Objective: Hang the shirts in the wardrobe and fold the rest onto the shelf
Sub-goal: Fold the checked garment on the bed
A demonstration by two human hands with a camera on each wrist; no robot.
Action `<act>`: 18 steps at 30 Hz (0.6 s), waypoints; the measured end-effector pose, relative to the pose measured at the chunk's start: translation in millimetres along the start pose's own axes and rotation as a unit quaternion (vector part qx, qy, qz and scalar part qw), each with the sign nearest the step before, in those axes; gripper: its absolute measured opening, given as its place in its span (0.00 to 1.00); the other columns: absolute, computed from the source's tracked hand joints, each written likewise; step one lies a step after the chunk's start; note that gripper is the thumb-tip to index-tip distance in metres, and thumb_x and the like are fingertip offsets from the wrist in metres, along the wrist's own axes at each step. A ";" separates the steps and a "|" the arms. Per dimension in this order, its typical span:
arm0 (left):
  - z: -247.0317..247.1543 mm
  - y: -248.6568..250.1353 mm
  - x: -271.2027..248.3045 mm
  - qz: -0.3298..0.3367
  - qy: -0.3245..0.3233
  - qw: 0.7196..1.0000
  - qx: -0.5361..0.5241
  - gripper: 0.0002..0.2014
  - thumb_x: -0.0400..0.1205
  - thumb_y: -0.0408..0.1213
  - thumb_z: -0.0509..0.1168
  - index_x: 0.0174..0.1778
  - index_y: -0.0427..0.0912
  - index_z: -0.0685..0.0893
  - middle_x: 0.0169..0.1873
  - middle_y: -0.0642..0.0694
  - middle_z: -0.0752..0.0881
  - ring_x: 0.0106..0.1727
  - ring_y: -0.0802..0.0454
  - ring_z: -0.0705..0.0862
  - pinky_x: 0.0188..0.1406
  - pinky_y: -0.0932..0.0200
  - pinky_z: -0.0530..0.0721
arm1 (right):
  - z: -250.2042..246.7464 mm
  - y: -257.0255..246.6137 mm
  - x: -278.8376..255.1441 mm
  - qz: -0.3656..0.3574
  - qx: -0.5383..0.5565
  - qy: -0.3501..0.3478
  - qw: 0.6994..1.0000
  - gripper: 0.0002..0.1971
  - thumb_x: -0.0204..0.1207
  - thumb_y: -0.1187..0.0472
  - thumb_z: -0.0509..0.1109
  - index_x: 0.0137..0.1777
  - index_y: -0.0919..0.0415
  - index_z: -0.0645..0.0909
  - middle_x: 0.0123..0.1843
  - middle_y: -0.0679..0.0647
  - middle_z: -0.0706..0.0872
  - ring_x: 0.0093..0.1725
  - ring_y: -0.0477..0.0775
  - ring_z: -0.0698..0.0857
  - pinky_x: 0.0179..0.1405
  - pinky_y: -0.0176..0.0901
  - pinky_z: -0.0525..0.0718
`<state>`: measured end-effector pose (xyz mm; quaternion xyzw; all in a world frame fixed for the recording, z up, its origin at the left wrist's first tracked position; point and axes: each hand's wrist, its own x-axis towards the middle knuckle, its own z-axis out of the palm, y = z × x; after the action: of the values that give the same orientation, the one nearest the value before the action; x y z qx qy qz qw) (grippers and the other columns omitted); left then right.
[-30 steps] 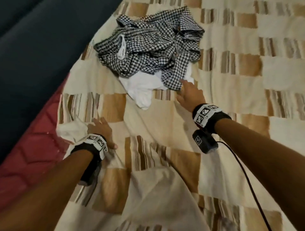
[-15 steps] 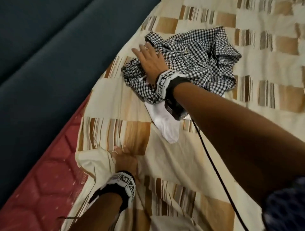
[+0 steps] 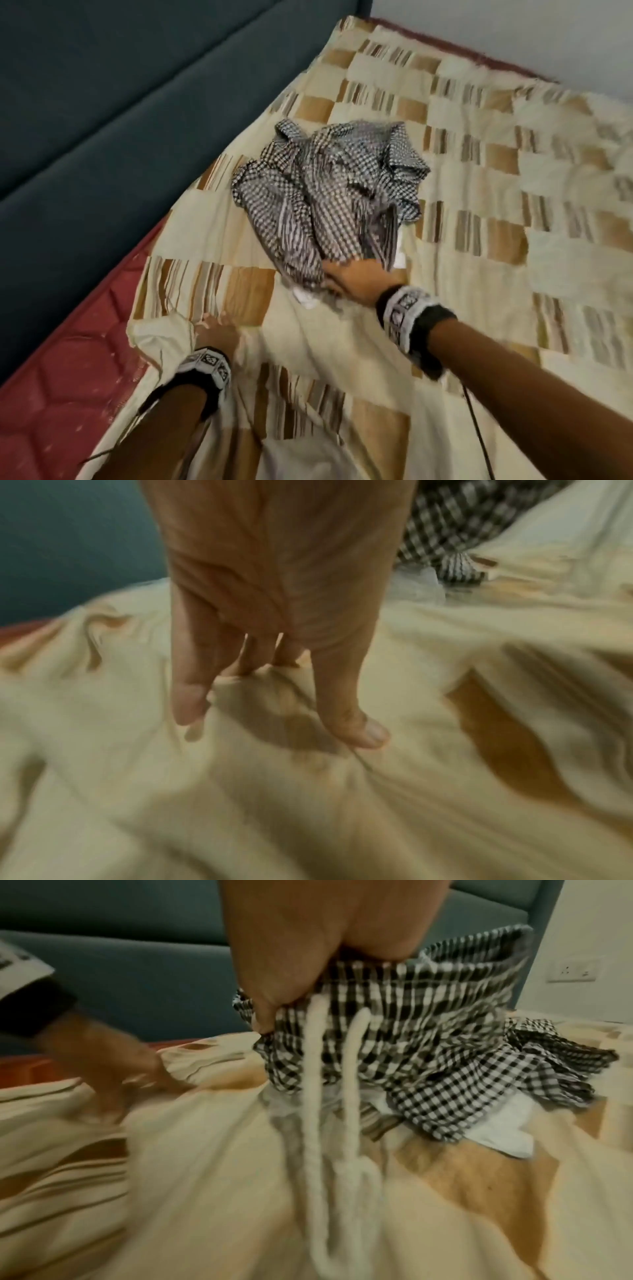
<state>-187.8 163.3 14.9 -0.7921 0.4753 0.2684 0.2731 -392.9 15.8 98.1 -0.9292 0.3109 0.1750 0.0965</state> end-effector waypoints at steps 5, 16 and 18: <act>-65.7 26.0 -67.5 0.161 0.099 0.976 -0.108 0.60 0.68 0.51 0.77 0.82 0.42 0.38 0.82 0.41 0.46 0.82 0.39 0.53 0.76 0.43 0.63 | -8.3 -22.4 -72.5 -0.010 0.022 0.002 1.000 0.19 0.86 0.53 0.55 0.72 0.63 0.70 0.52 0.69 0.85 0.51 0.67 0.84 0.46 0.56 0.78; -272.3 67.9 -386.6 0.257 0.448 0.825 -0.228 0.14 0.77 0.43 0.58 0.56 0.51 0.62 0.58 0.44 0.80 0.58 0.38 0.80 0.46 0.51 0.72 | -255.3 -21.8 -299.4 -0.009 0.165 0.249 0.954 0.31 0.66 0.39 0.76 0.59 0.62 0.76 0.53 0.59 0.84 0.52 0.58 0.82 0.49 0.46 0.77; -312.7 67.0 -459.2 0.229 0.500 0.784 -0.286 0.10 0.77 0.33 0.59 0.51 0.48 0.69 0.54 0.41 0.81 0.57 0.36 0.80 0.45 0.49 0.72 | -281.1 -13.0 -358.0 0.035 0.171 0.257 0.951 0.26 0.70 0.42 0.75 0.58 0.61 0.78 0.50 0.55 0.83 0.51 0.56 0.82 0.46 0.41 0.75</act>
<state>-381.8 199.9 538.4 -0.7249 0.6140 0.0130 -0.3120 -577.3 139.9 495.6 -0.9009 0.3826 -0.1220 0.1649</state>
